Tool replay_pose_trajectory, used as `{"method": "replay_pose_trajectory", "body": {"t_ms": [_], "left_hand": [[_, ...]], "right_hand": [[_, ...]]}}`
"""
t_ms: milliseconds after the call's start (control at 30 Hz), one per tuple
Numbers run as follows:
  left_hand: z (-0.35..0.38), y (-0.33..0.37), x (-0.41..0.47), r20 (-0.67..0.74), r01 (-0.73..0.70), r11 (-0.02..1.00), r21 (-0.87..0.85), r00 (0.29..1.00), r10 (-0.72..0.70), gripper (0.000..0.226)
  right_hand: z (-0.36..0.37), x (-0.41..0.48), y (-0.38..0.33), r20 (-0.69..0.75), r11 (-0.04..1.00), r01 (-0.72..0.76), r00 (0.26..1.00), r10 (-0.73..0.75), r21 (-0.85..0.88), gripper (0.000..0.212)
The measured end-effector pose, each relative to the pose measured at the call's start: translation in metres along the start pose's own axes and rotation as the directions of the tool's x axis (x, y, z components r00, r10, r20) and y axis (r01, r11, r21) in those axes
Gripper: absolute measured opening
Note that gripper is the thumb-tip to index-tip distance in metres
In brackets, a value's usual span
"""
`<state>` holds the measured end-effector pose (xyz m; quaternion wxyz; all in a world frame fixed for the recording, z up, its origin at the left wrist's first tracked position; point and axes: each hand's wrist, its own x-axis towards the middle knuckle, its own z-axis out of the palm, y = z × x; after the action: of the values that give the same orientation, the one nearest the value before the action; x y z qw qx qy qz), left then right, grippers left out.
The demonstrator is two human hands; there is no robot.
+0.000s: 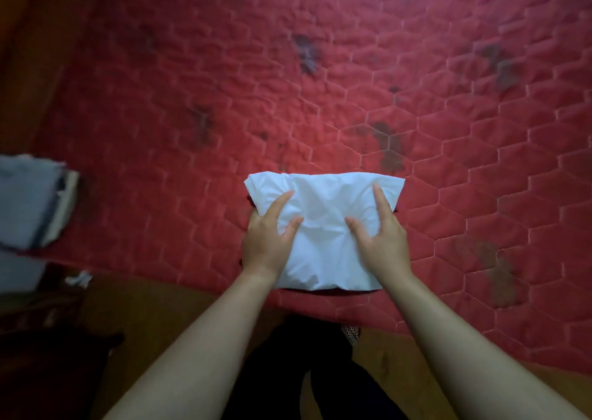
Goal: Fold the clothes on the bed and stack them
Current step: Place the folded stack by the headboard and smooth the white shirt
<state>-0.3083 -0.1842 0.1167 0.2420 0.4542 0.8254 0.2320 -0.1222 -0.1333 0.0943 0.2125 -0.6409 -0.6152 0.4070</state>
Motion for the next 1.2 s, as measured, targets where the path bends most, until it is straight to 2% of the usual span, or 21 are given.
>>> {"method": "replay_pose_trajectory", "body": {"t_ms": [267,400,567,900,1200], "left_hand": [[-0.163,-0.054,-0.051,-0.255,0.166,0.983,-0.075,0.950,-0.180,0.047],[-0.232,-0.097,-0.062,-0.336,0.243,0.959,-0.143,0.900,-0.278,0.047],[-0.319,-0.168,-0.063,-0.444,0.264,0.947,-0.185,0.837,-0.320,0.046],[-0.434,-0.296,-0.046,-0.507,0.350,0.895,-0.277,0.738,-0.446,0.045],[-0.499,-0.384,0.059,-0.494,0.400,0.845,-0.356,0.687,-0.533,0.046]], "right_hand": [[0.056,-0.053,-0.156,0.204,0.962,0.271,0.944,-0.261,-0.023,0.070],[0.107,-0.071,-0.229,0.297,0.924,0.381,0.885,-0.357,-0.026,0.070],[0.191,-0.095,-0.315,0.367,0.887,0.461,0.823,-0.433,0.011,0.069],[0.345,-0.124,-0.431,0.498,0.835,0.546,0.708,-0.501,0.064,0.070],[0.473,-0.057,-0.525,0.565,0.802,0.591,0.635,-0.527,0.084,0.070]]}}
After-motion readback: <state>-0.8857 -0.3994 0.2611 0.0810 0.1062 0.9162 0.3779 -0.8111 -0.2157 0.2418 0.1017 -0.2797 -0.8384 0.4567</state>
